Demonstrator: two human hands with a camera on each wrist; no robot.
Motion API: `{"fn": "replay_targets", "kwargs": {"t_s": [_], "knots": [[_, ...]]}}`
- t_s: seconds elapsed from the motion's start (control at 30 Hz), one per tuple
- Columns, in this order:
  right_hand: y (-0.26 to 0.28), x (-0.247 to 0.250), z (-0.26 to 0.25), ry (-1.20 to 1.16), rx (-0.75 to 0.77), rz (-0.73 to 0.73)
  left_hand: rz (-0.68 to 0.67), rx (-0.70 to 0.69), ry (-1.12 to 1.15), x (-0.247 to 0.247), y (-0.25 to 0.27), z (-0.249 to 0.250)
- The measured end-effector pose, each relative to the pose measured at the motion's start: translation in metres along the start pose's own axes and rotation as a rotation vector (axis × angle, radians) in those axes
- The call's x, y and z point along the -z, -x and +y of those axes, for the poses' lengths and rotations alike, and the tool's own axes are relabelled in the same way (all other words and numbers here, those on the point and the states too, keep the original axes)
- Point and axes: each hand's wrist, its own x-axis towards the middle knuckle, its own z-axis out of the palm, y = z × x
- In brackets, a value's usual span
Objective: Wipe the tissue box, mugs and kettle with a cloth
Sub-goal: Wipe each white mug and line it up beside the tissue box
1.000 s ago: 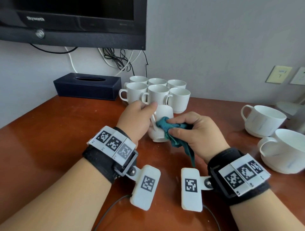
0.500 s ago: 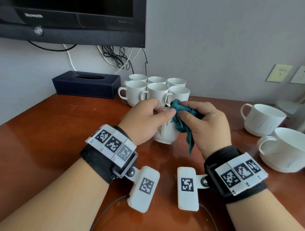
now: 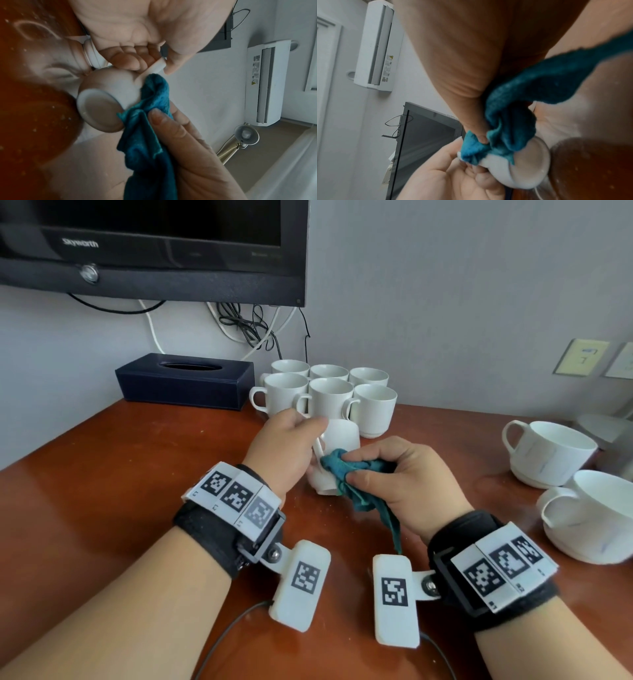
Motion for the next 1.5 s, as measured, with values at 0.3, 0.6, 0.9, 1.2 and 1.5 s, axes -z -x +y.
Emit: {"fn": "replay_targets", "kwargs": {"t_s": [0.3, 0.6, 0.9, 1.2, 1.5], "knots": [[-0.012, 0.008, 0.011, -0.006, 0.131, 0.250, -0.118, -0.091, -0.143, -0.002, 0.003, 0.004], [-0.003, 0.008, 0.005, -0.117, -0.024, -0.050, 0.023, 0.024, -0.097, 0.006, -0.007, -0.006], [-0.013, 0.010, 0.016, -0.037, 0.087, 0.238, -0.156, -0.161, -0.177, 0.002, 0.003, 0.006], [-0.010, 0.006, 0.014, -0.131, -0.014, 0.059, -0.055, -0.089, -0.184, 0.005, -0.005, -0.002], [-0.005, 0.006, 0.009, -0.111, -0.099, -0.081, -0.003, 0.021, -0.157, 0.016, -0.013, -0.006]]}}
